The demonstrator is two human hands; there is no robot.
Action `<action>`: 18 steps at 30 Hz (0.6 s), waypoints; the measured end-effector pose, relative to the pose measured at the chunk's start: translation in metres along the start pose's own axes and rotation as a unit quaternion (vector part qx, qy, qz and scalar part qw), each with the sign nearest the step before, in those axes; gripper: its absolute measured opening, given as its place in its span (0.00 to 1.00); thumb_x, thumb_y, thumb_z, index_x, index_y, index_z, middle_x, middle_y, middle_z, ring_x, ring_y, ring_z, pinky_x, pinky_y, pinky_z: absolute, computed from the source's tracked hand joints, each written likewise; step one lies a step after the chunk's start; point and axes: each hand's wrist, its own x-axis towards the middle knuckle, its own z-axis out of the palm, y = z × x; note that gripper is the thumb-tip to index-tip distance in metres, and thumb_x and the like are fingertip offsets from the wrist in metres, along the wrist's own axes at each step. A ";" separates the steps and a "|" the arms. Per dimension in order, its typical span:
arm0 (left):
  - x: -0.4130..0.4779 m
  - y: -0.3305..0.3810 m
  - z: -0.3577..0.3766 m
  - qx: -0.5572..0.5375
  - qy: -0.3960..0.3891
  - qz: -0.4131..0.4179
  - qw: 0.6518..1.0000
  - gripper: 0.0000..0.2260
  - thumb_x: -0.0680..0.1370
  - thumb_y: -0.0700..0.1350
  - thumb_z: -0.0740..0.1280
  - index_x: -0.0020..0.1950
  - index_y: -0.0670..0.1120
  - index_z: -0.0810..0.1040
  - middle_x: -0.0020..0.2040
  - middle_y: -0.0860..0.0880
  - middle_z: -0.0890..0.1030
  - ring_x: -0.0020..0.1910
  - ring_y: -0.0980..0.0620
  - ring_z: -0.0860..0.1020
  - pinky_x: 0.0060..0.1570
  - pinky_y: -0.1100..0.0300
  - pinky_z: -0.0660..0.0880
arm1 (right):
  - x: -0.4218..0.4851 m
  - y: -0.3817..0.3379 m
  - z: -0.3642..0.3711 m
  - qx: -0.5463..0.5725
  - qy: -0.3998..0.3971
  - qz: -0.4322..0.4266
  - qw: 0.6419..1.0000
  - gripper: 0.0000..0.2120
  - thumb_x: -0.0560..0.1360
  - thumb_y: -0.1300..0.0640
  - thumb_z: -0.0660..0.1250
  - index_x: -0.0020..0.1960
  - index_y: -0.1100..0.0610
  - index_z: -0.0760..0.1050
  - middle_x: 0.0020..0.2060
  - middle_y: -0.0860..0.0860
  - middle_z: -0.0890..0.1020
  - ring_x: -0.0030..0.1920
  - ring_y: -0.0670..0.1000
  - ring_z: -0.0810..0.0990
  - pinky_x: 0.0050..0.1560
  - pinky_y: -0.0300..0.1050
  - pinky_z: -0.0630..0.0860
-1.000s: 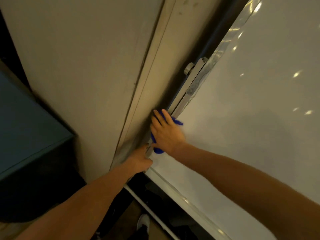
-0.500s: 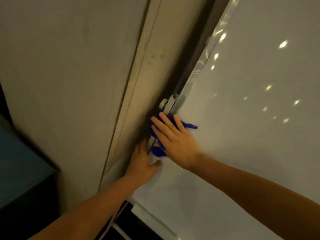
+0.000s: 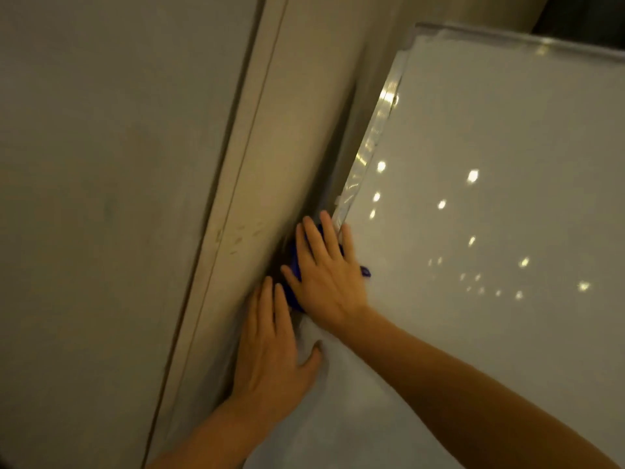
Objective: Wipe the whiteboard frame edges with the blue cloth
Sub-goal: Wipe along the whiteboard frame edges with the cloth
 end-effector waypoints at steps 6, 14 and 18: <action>0.048 0.039 -0.003 0.065 -0.051 0.084 0.993 0.45 0.72 0.71 0.47 0.71 0.50 0.20 0.74 0.51 0.22 0.74 0.51 0.25 0.68 0.56 0.27 | 0.098 0.097 -0.024 -0.049 0.043 0.099 0.993 0.21 0.79 0.57 0.60 0.70 0.63 0.66 0.69 0.60 0.70 0.75 0.64 0.57 0.75 0.62 0.53; 0.044 0.040 0.012 0.076 -0.201 0.046 0.976 0.46 0.73 0.69 0.53 0.76 0.46 0.30 0.79 0.47 0.32 0.77 0.48 0.32 0.77 0.51 0.36 | -0.008 0.065 0.018 -0.045 -0.055 -0.175 0.982 0.25 0.75 0.50 0.66 0.71 0.52 0.69 0.72 0.56 0.70 0.75 0.65 0.59 0.74 0.60 0.51; 0.055 0.041 0.014 0.113 -0.215 0.067 0.968 0.46 0.75 0.67 0.54 0.75 0.45 0.28 0.78 0.46 0.30 0.76 0.46 0.29 0.76 0.49 0.34 | 0.036 0.098 -0.001 -0.036 -0.004 -0.132 0.991 0.30 0.69 0.57 0.75 0.68 0.59 0.72 0.66 0.59 0.75 0.69 0.65 0.69 0.69 0.58 0.68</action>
